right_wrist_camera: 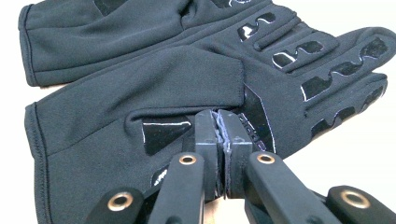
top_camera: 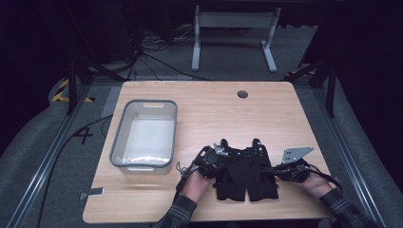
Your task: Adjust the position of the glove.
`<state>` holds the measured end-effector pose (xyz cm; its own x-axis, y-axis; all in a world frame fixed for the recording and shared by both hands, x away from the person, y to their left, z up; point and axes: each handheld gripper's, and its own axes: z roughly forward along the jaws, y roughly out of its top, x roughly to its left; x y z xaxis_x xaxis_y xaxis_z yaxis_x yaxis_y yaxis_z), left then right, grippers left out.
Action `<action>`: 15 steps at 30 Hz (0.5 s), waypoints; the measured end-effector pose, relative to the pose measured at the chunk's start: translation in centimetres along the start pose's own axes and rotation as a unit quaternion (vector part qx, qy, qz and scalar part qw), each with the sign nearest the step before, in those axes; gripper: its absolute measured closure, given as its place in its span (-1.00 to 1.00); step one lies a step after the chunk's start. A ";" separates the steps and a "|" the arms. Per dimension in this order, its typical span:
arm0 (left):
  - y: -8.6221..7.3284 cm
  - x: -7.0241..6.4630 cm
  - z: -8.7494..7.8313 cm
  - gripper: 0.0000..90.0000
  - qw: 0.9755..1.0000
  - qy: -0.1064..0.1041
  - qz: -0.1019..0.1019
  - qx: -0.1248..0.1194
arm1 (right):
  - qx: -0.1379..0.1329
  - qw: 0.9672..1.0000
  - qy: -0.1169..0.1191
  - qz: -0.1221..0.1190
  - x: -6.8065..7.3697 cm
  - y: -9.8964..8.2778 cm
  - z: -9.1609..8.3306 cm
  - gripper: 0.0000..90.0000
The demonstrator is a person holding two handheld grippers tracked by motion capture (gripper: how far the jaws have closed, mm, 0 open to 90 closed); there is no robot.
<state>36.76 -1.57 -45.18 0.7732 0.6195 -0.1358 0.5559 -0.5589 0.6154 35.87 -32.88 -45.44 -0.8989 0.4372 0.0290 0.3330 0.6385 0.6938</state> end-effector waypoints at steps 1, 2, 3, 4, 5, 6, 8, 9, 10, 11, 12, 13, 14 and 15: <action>-0.2 0.0 -0.3 0.84 1.000 0.002 -0.002 0.000 | 0.000 1.000 0.001 -0.002 0.0 0.0 -0.1 0.95; -0.4 0.0 -0.6 0.76 1.000 0.003 -0.008 -0.002 | -0.001 1.000 0.000 -0.001 0.1 0.0 -0.1 0.95; -0.6 0.0 -0.8 0.72 1.000 0.007 -0.008 -0.003 | 0.000 1.000 0.001 -0.001 0.1 -0.1 -0.2 0.95; -1.0 0.0 -1.2 0.69 1.000 0.008 -0.015 -0.009 | 0.000 1.000 0.001 -0.001 0.1 -0.1 -0.2 0.95; -1.3 -0.1 -1.4 0.63 1.000 0.010 -0.020 -0.012 | 0.001 1.000 0.001 -0.002 0.1 -0.1 -0.2 0.95; -1.4 -0.1 -1.5 0.59 1.000 0.010 -0.024 -0.013 | 0.002 1.000 0.001 -0.003 0.1 -0.1 -0.2 0.95; -1.6 -0.2 -1.6 0.49 1.000 0.014 -0.024 -0.012 | 0.002 1.000 0.001 -0.003 0.1 -0.1 -0.2 0.95; -1.8 -0.3 -1.7 0.49 0.999 0.016 -0.028 -0.017 | 0.002 1.000 0.001 -0.003 0.1 -0.1 -0.2 0.95; -2.0 -0.3 -1.9 0.44 0.999 0.017 -0.029 -0.016 | 0.003 1.000 0.000 -0.004 0.2 -0.1 -0.2 0.95; -2.1 -0.3 -2.0 0.39 0.999 0.018 -0.031 -0.012 | 0.002 1.000 -0.002 -0.005 0.2 -0.1 -0.2 0.95; -2.4 -0.3 -2.0 0.33 0.999 0.021 -0.034 -0.013 | 0.002 1.000 -0.002 -0.005 0.2 -0.1 -0.2 0.95; -2.5 -0.2 -2.0 0.28 0.999 0.018 -0.039 -0.014 | 0.002 1.000 -0.002 -0.006 0.2 -0.1 -0.1 0.95; -2.7 -0.2 -2.0 0.23 0.999 0.019 -0.045 -0.014 | 0.002 1.000 -0.002 -0.006 0.2 -0.1 -0.1 0.95; -2.7 -0.1 -1.9 0.20 0.999 0.018 -0.049 -0.014 | 0.002 1.000 -0.002 -0.006 0.2 -0.1 -0.1 0.95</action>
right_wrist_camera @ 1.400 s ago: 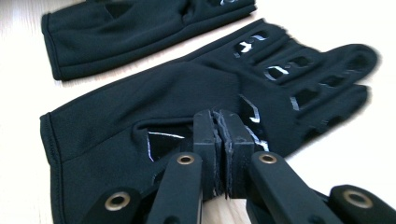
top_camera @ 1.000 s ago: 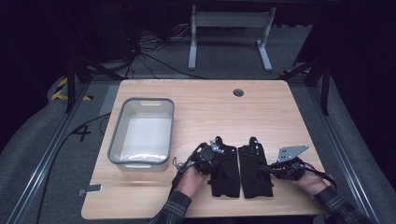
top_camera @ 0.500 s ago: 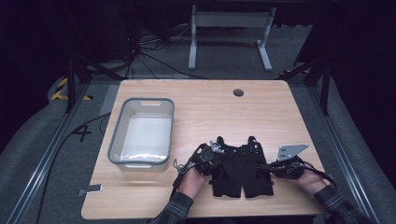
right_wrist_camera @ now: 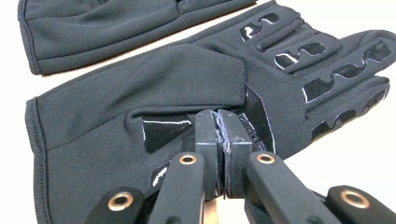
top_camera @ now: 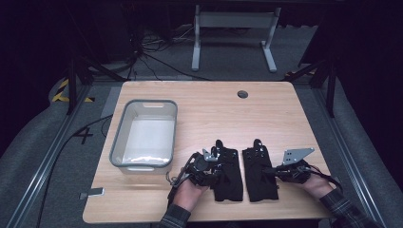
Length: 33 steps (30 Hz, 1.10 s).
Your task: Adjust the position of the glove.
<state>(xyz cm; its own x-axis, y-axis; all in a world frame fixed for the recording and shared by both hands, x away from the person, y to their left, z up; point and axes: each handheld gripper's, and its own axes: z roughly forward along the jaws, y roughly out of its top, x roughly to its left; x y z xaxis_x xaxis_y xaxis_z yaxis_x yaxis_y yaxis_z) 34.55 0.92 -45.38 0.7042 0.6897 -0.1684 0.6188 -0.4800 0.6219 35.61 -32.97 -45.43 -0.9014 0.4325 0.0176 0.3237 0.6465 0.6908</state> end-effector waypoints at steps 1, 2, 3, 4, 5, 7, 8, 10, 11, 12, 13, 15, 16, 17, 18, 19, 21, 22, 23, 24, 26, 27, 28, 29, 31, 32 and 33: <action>0.0 0.0 0.1 0.18 1.000 -0.001 -0.002 0.000 | 0.000 1.000 0.000 0.000 0.0 0.0 0.0 0.95; 0.0 0.0 0.3 0.16 1.000 -0.001 0.000 0.003 | 0.001 1.000 0.000 -0.001 0.0 0.0 0.0 0.95; 0.0 0.0 0.4 0.16 1.000 -0.003 0.001 0.002 | 0.001 1.000 0.000 -0.001 0.0 0.0 0.0 0.95; 0.1 -0.1 0.5 0.16 1.000 -0.003 0.003 0.001 | 0.000 1.000 -0.001 -0.001 0.0 0.0 0.0 0.95; 0.1 -0.1 0.5 0.16 1.000 -0.001 0.004 0.000 | 0.000 1.000 -0.001 -0.001 0.1 0.0 0.0 0.95; 0.1 -0.2 0.6 0.24 1.000 0.001 0.005 -0.002 | 0.000 1.000 -0.002 -0.001 0.1 0.0 0.0 0.96; 0.2 -0.3 0.7 0.24 1.000 0.000 0.009 -0.002 | 0.001 1.000 -0.002 -0.002 0.1 0.0 0.0 0.96; 0.3 -0.6 0.8 0.37 1.000 0.003 0.016 -0.001 | 0.000 1.000 -0.003 -0.003 0.1 0.0 0.0 0.96; 0.5 -0.6 0.9 0.44 1.000 0.000 0.016 0.001 | 0.000 1.000 -0.003 -0.003 0.1 0.0 0.0 0.96; 0.5 -0.7 1.0 0.52 1.000 -0.002 0.015 -0.001 | 0.000 1.000 -0.003 -0.003 0.1 0.0 0.0 0.96; 0.6 -0.7 1.0 0.59 1.000 -0.003 0.015 0.001 | 0.001 1.000 -0.003 -0.004 0.1 0.0 0.0 0.96; 0.7 -0.7 1.1 0.73 1.000 -0.009 0.012 0.000 | 0.000 1.000 -0.004 -0.005 0.1 0.0 0.0 0.96; 0.7 -0.8 1.1 0.81 1.000 -0.008 0.011 -0.001 | 0.000 1.000 -0.004 -0.006 0.2 0.0 0.0 0.97; 0.8 -0.7 1.0 0.85 1.000 -0.011 0.009 -0.003 | 0.000 1.000 -0.004 -0.006 0.2 0.0 0.0 0.97; 0.8 -0.7 0.9 0.90 1.000 -0.014 0.004 -0.004 | 0.000 1.000 -0.004 -0.006 0.2 0.0 0.0 0.97; 0.8 -0.6 0.9 0.91 1.000 -0.015 -0.001 -0.006 | 0.000 1.000 -0.004 -0.005 0.2 0.0 0.0 0.97; 0.8 -0.5 0.8 0.93 1.000 -0.016 -0.007 -0.011 | 0.000 1.000 -0.004 -0.005 0.2 0.0 0.0 0.98; 0.8 -0.6 0.7 0.94 1.000 -0.014 -0.010 -0.015 | 0.000 1.000 -0.004 -0.005 0.2 0.0 0.0 0.98; 0.8 -0.4 0.5 0.94 1.000 -0.010 -0.012 -0.020 | 0.001 1.000 -0.004 -0.006 0.2 0.0 0.0 0.98; 0.8 -0.4 0.5 0.95 1.000 -0.010 -0.012 -0.020 | 0.001 1.000 -0.004 -0.006 0.2 0.0 0.0 0.98; 0.7 0.0 0.1 0.95 0.999 -0.007 -0.022 -0.027 | 0.001 1.000 -0.004 -0.005 0.2 0.0 0.0 0.98; 0.7 0.1 0.0 0.95 0.999 -0.006 -0.026 -0.029 | 0.001 1.000 -0.004 -0.005 0.2 0.0 0.0 0.99; 0.7 0.1 -0.1 0.95 0.999 -0.004 -0.031 -0.033 | 0.001 1.000 -0.004 -0.005 0.2 0.0 0.0 0.99; 0.7 0.2 -0.3 0.95 0.999 -0.002 -0.032 -0.036 | 0.001 1.000 -0.004 -0.005 0.2 0.0 0.0 0.99; 0.6 0.4 -0.5 0.95 0.999 0.000 -0.034 -0.041 | -0.001 1.000 -0.006 -0.004 0.2 0.0 -0.1 0.99; 0.6 0.4 -0.5 0.95 0.999 0.000 -0.034 -0.041 | -0.001 1.000 -0.006 -0.004 0.2 0.0 -0.1 0.99; 0.6 0.4 -0.7 0.95 0.998 0.001 -0.038 -0.042 | -0.001 1.000 -0.006 -0.002 0.2 0.1 -0.1 0.99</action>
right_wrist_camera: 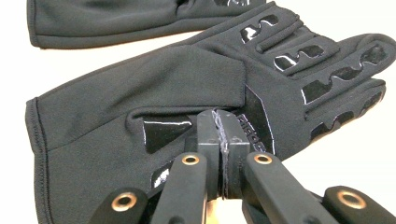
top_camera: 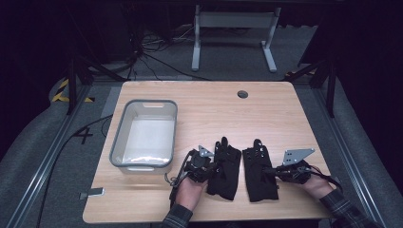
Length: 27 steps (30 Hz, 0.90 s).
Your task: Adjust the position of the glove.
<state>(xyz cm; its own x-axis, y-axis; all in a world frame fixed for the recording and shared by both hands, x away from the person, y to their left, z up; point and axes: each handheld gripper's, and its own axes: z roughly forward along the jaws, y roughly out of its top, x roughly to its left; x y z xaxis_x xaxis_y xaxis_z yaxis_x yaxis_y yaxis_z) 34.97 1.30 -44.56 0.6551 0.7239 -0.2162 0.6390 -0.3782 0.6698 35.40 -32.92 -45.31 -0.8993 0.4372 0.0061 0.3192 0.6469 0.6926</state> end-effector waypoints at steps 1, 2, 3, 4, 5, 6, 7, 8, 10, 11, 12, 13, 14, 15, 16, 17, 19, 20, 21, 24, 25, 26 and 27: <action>0.0 0.1 -0.1 0.95 1.000 -0.002 -0.003 -0.005 | 0.000 1.000 0.000 0.000 0.0 0.0 0.0 0.99; 0.0 0.1 -0.2 0.95 1.000 -0.005 -0.003 -0.006 | 0.000 1.000 0.000 0.000 0.0 0.0 0.0 0.99; 0.0 0.1 -0.2 0.95 1.000 -0.007 -0.004 -0.008 | 0.000 1.000 0.001 0.001 0.0 0.0 0.0 0.99; 0.0 0.0 -0.3 0.95 1.000 -0.010 -0.007 -0.012 | 0.001 1.000 0.003 0.000 0.0 0.0 0.1 0.99; 0.0 -0.1 -0.4 0.95 1.000 -0.013 -0.008 -0.016 | 0.001 1.000 0.004 0.000 0.0 0.1 0.1 0.99; 0.1 -0.2 -0.5 0.95 1.000 -0.016 -0.008 -0.020 | 0.002 1.000 0.003 0.001 0.0 0.1 0.1 0.99; 0.1 -0.3 -0.6 0.95 0.999 -0.020 -0.011 -0.028 | 0.001 1.000 0.004 0.002 0.0 0.1 0.2 0.99; 0.2 -0.4 -0.7 0.95 0.999 -0.023 -0.010 -0.031 | 0.000 1.000 0.004 0.001 0.0 0.2 0.2 0.99; 0.3 -0.6 -0.9 0.95 0.999 -0.031 -0.009 -0.042 | 0.001 1.000 0.002 0.002 0.0 0.3 0.3 0.99; 0.4 -0.7 -0.9 0.95 0.998 -0.033 -0.009 -0.045 | 0.000 1.000 0.003 -0.001 0.0 0.5 0.4 0.99; 0.5 -0.8 -1.0 0.95 0.998 -0.035 -0.008 -0.048 | -0.001 1.000 0.003 -0.001 0.1 0.6 0.4 0.99; 0.6 -0.9 -1.0 0.95 0.998 -0.037 -0.007 -0.051 | -0.001 1.000 0.003 -0.002 0.2 0.7 0.5 0.99; 0.7 -1.0 -1.1 0.95 0.998 -0.040 -0.008 -0.058 | 0.001 1.000 0.004 -0.004 0.2 0.8 0.6 0.99; 0.8 -1.1 -1.2 0.95 0.997 -0.042 -0.005 -0.060 | 0.001 1.000 0.003 -0.006 0.3 0.9 0.7 0.99; 0.9 -1.1 -1.3 0.95 0.997 -0.044 -0.005 -0.063 | 0.002 1.000 0.003 -0.005 0.3 1.0 0.8 0.99; 0.9 -1.1 -1.3 0.95 0.997 -0.049 -0.005 -0.067 | 0.002 1.000 0.004 -0.004 0.3 1.0 1.0 0.99; 1.0 -1.1 -1.3 0.95 0.996 -0.056 -0.007 -0.071 | 0.004 1.000 0.006 -0.004 0.2 1.0 1.1 1.00; 1.1 -1.2 -1.3 0.95 0.995 -0.060 -0.006 -0.073 | 0.004 1.000 0.006 -0.004 0.2 1.0 1.2 1.00; 1.1 -1.2 -1.3 0.95 0.995 -0.060 -0.006 -0.073 | 0.004 1.000 0.006 -0.004 0.2 1.0 1.2 1.00; 1.4 -1.4 -1.4 0.95 0.995 -0.064 -0.002 -0.081 | 0.001 1.000 0.008 -0.001 0.1 1.2 1.4 1.00; 1.6 -1.4 -1.4 0.95 0.994 -0.067 -0.001 -0.084 | 0.000 1.000 0.008 0.001 0.1 1.2 1.5 1.00; 1.7 -1.5 -1.5 0.95 0.994 -0.067 0.002 -0.085 | 0.001 1.000 0.009 0.001 0.1 1.4 1.6 1.00; 1.8 -1.5 -1.5 0.95 0.994 -0.069 0.002 -0.087 | 0.001 1.000 0.008 -0.001 0.2 1.5 1.8 1.00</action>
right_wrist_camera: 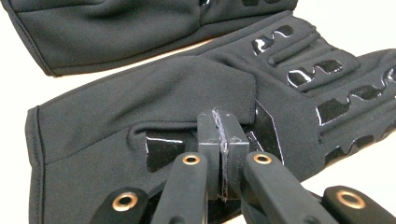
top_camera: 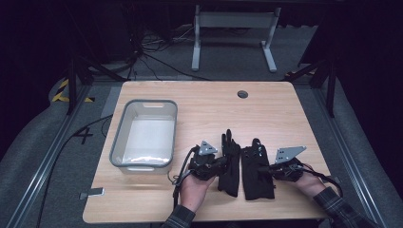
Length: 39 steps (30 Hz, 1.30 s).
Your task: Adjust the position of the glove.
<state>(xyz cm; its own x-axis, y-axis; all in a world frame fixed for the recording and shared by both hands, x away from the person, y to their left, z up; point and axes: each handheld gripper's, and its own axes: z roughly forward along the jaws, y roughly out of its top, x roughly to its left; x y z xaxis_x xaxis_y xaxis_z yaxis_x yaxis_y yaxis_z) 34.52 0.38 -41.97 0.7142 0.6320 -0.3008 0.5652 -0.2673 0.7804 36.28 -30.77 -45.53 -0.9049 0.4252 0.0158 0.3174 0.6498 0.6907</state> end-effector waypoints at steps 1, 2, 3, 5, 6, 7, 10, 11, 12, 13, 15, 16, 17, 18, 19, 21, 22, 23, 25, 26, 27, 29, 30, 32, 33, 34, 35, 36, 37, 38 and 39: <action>0.1 0.0 0.0 0.95 1.000 -0.002 0.000 -0.001 | 0.000 1.000 0.001 0.000 0.0 0.2 0.2 1.00; 0.2 0.0 0.0 0.95 1.000 -0.003 -0.001 -0.002 | 0.000 1.000 0.003 -0.001 0.1 0.3 0.4 1.00; 0.2 0.0 0.1 0.95 1.000 -0.004 0.000 -0.002 | 0.001 1.000 0.003 -0.003 0.1 0.6 0.6 1.00; 0.4 0.0 0.1 0.95 1.000 -0.004 0.001 -0.003 | -0.001 1.000 0.005 -0.004 0.0 0.8 0.8 1.00; 0.4 0.0 0.1 0.95 1.000 -0.006 0.001 -0.004 | -0.003 1.000 0.006 -0.002 -0.2 0.9 1.0 1.00; 0.5 0.0 0.1 0.95 1.000 -0.009 0.002 -0.005 | -0.003 1.000 0.006 0.000 -0.2 1.0 1.0 1.00; 0.8 0.1 0.3 0.95 1.000 -0.012 0.003 -0.006 | -0.002 1.000 0.005 -0.002 -0.3 1.3 1.3 1.00; 1.0 0.0 0.3 0.95 1.000 -0.014 0.005 -0.007 | -0.001 1.000 0.006 -0.004 -0.3 1.4 1.4 1.00; 1.2 -0.1 0.4 0.95 1.000 -0.013 0.008 -0.007 | -0.001 1.000 0.005 -0.005 -0.3 1.6 1.5 1.00; 1.3 -0.1 0.5 0.95 1.000 -0.014 0.009 -0.006 | -0.001 1.000 0.005 -0.006 -0.3 1.7 1.7 1.00; 1.5 -0.3 0.7 0.95 1.000 -0.019 0.010 -0.007 | -0.003 1.000 0.007 -0.006 -0.3 1.9 1.9 1.00; 1.6 -0.4 0.9 0.95 1.000 -0.021 0.011 -0.006 | -0.003 1.000 0.009 -0.003 -0.4 1.9 2.0 1.00; 1.7 -0.5 1.1 0.95 1.000 -0.023 0.013 -0.005 | -0.003 1.000 0.010 -0.003 -0.4 2.0 2.0 1.00; 1.8 -0.6 1.3 0.95 1.000 -0.026 0.013 -0.003 | -0.004 1.000 0.010 -0.004 -0.5 2.0 2.1 1.00; 1.9 -0.7 1.5 0.95 0.999 -0.029 0.016 -0.003 | -0.004 1.000 0.010 -0.004 -0.5 2.0 2.1 1.00; 2.2 -1.0 2.0 0.95 0.999 -0.036 0.017 0.000 | -0.004 1.000 0.010 -0.004 -0.5 2.0 2.1 1.00; 2.2 -1.1 2.3 0.95 0.999 -0.038 0.018 0.002 | -0.004 1.000 0.010 -0.005 -0.5 2.0 2.1 1.00; 2.3 -1.2 2.6 0.95 0.999 -0.038 0.019 0.005 | -0.004 1.000 0.010 -0.005 -0.5 2.0 2.0 1.00; 2.4 -1.4 3.1 0.95 0.999 -0.039 0.024 0.010 | -0.008 1.000 0.009 -0.006 -0.6 2.0 1.7 1.00; 2.4 -1.5 3.3 0.95 0.999 -0.040 0.025 0.010 | -0.016 1.000 0.010 -0.003 -0.7 2.0 1.2 1.00; 2.5 -1.6 3.3 0.95 0.999 -0.040 0.025 0.012 | -0.025 1.000 0.008 -0.001 -0.8 2.0 0.6 1.00; 2.5 -1.7 3.6 0.95 0.999 -0.042 0.026 0.013 | -0.037 0.999 0.000 0.002 -1.1 1.8 -0.6 1.00; 2.5 -1.8 3.7 0.95 0.999 -0.043 0.027 0.013 | -0.037 0.999 -0.003 0.006 -1.3 1.5 -1.0 1.00; 2.6 -1.9 4.1 0.95 0.998 -0.046 0.028 0.018 | -0.028 0.999 -0.012 0.014 -1.6 0.6 -1.4 1.00; 2.6 -2.0 4.3 0.94 0.998 -0.047 0.029 0.022 | -0.022 1.000 -0.011 0.018 -1.8 0.1 -1.4 1.00; 2.6 -2.1 4.5 0.94 0.998 -0.047 0.031 0.024 | -0.015 1.000 -0.012 0.019 -1.8 -0.3 -1.4 1.00; 2.7 -2.2 4.7 0.94 0.998 -0.049 0.032 0.025 | -0.009 1.000 -0.014 0.019 -1.7 -0.5 -1.4 1.00; 2.7 -2.3 5.0 0.94 0.998 -0.051 0.032 0.026 | -0.006 1.000 -0.014 0.018 -1.7 -0.7 -1.3 1.00; 2.7 -2.3 5.0 0.94 0.998 -0.051 0.032 0.026 | -0.006 1.000 -0.014 0.018 -1.7 -0.7 -1.3 1.00; 2.8 -2.5 5.4 0.94 0.998 -0.054 0.032 0.029 | -0.006 1.000 -0.011 0.017 -1.6 -0.6 -1.2 1.00; 2.8 -2.5 5.4 0.94 0.998 -0.054 0.032 0.029 | -0.006 1.000 -0.011 0.017 -1.6 -0.6 -1.2 1.00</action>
<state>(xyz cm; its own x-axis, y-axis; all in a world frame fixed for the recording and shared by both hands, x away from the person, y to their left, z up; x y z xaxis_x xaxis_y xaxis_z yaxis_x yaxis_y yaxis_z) 36.53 -5.85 -42.01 0.7879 0.5314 -0.3113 0.5378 -0.3473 0.7682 37.22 -32.65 -45.11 -0.8871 0.4609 0.0237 0.3443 0.6267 0.6991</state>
